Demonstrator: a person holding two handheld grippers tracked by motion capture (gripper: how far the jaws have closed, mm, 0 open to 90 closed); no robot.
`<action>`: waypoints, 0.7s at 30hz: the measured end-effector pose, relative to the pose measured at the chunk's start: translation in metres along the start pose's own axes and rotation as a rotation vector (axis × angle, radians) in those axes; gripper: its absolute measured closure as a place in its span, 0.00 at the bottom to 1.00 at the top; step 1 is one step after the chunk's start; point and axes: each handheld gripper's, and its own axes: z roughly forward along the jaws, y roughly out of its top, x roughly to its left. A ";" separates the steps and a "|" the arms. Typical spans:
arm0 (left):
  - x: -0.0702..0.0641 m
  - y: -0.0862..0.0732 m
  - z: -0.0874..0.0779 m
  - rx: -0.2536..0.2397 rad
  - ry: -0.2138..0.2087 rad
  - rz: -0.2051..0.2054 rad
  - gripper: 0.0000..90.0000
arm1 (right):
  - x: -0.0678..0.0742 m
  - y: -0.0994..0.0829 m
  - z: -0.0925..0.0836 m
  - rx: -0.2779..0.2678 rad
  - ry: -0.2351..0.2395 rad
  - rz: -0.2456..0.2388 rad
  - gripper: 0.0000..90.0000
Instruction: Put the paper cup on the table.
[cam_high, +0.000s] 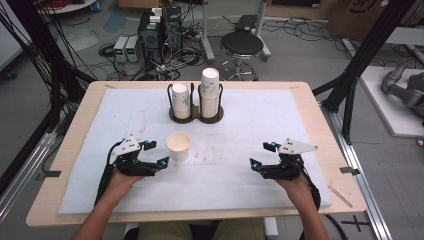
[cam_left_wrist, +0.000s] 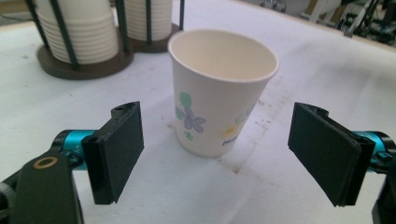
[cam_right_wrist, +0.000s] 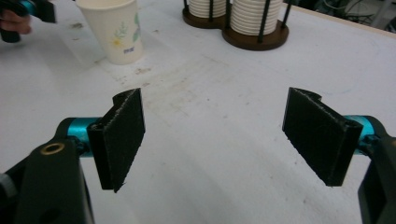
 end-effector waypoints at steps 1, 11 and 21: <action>0.000 0.001 -0.003 -0.010 0.002 0.005 0.20 | 0.000 -0.001 -0.001 0.000 -0.018 0.006 0.24; 0.012 -0.002 -0.037 -0.113 0.050 -0.024 0.20 | 0.000 -0.009 -0.009 -0.014 -0.111 0.036 0.23; 0.018 -0.004 -0.051 -0.202 0.071 -0.060 0.21 | 0.003 -0.010 -0.011 -0.023 -0.120 0.040 0.23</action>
